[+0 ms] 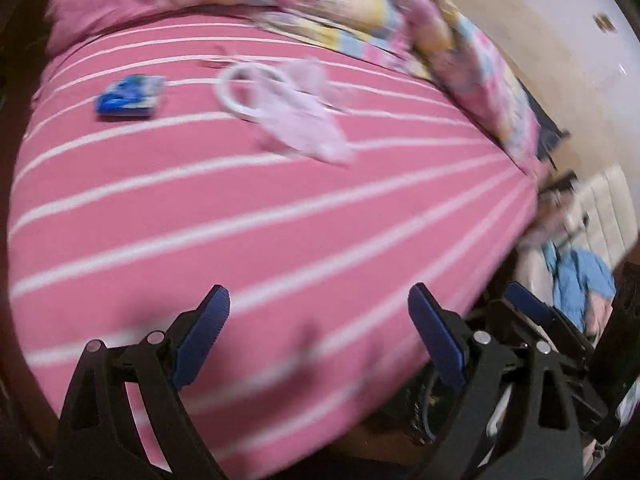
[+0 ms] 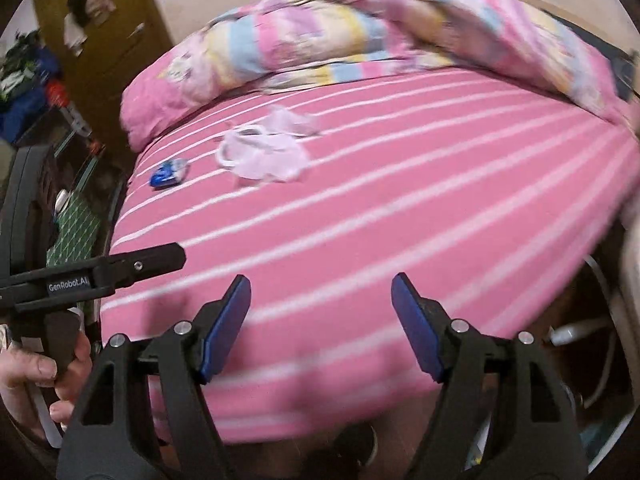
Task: Collect trash
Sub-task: 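Move both tools back over the bed toward the tape roll and tissue, then grasp the white tape roll with the left gripper while the right gripper grasps the white tissue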
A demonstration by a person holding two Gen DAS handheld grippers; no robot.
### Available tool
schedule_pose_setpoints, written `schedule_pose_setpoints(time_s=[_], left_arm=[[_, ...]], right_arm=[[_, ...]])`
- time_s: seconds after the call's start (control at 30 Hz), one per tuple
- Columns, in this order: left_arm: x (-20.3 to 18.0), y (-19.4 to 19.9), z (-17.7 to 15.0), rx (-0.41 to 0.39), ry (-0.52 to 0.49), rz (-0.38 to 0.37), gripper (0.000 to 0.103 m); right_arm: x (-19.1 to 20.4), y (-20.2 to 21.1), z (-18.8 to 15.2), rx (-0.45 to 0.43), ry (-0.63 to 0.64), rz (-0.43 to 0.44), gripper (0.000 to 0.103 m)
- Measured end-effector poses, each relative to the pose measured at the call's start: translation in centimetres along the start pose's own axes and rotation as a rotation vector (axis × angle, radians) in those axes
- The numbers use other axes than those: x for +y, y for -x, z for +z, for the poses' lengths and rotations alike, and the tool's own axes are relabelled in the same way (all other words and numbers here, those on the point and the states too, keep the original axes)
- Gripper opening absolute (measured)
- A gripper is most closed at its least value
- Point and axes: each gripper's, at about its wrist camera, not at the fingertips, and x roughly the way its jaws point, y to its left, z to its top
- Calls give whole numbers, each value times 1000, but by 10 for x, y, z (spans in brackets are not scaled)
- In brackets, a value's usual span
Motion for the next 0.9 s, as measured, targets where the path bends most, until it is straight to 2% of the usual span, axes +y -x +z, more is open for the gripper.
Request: schedule_pose_setpoints(time_s=[0.13,0.23,0.33,0.47,0.57,0.63,0.67,0.7,0.77,0.8,0.9], left_arm=[[36,-11,48,-29,35,16,88],[49,-27,85,-46,43,26,88],[58,-45,112,-56,39,69,88],[72,-79,145,-25,50,102,83],[78,-95,155,-4,55,108,82],[80,-102,158,1,58,112,82],[80,-104,160,0,58,120,82],[80,-106,161,0,58,122,82],[82,-111,165,3,63,123,82],[82,-114,168,5,63,125,82],[75,-123,177,6,46,142,82]], right_arm=[[26,-50,37,15,12,20,73],[40,-92,67,28,34,23,73],[48,-140,95,57,61,13,72],[51,-185,113,93,51,-2,71],[52,-217,116,132,59,-13,67],[49,-232,114,166,75,-27,56],[47,-234,113,153,89,-29,55],[45,-233,112,144,95,-40,49],[37,-228,111,137,81,-57,21],[30,-225,111,138,53,-35,2],[22,-214,106,112,39,-58,1]])
